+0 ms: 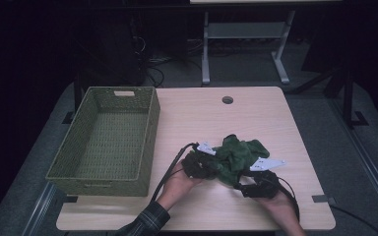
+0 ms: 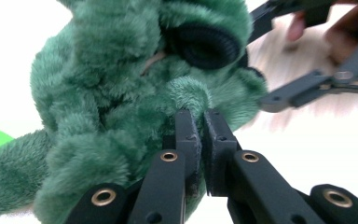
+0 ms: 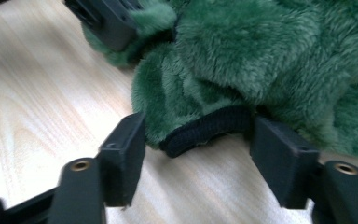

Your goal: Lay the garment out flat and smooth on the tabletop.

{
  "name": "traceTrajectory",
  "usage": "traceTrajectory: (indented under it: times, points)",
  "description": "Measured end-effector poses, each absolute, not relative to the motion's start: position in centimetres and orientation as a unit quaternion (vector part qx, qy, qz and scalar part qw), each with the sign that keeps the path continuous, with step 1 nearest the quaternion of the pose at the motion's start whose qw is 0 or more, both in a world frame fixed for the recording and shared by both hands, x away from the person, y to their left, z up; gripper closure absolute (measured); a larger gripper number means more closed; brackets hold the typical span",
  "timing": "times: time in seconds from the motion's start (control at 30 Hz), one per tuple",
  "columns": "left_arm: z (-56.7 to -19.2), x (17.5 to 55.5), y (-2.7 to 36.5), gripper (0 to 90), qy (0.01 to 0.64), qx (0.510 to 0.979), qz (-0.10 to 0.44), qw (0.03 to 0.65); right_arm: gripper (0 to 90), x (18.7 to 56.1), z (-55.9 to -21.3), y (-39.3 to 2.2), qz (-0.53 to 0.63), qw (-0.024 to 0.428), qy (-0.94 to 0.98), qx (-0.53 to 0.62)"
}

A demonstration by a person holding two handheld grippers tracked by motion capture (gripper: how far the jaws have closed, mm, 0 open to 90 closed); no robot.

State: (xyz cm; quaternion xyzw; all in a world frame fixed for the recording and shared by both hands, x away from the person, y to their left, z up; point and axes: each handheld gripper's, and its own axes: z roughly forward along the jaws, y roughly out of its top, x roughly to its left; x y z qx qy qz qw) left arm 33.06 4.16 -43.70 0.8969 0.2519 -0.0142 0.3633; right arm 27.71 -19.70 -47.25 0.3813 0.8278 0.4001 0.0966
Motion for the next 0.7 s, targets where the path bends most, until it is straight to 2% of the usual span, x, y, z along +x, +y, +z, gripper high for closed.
traceTrajectory:
  times: [0.07,0.2,0.3,0.4,0.7]
  points:
    - [-43.2,32.9,4.3,85.8,0.252,0.892,-0.016,0.374,44.2,27.9,-47.3,-19.7,0.403,0.096,0.827,0.381]
    - [-42.4,32.8,4.7,85.9,0.250,0.887,-0.018,0.387,64.0,28.1,-47.2,-19.7,0.404,0.104,0.827,0.376]
    - [-41.8,32.6,5.2,86.0,0.249,0.885,-0.015,0.393,74.7,28.0,-46.9,-19.9,0.402,0.108,0.829,0.374]
    - [-41.2,32.4,5.8,86.3,0.254,0.881,-0.010,0.400,78.3,27.9,-46.7,-20.2,0.401,0.109,0.830,0.371]
    - [-40.2,32.2,7.9,87.3,0.264,0.874,0.000,0.407,79.2,27.4,-46.0,-21.7,0.393,0.118,0.834,0.369]
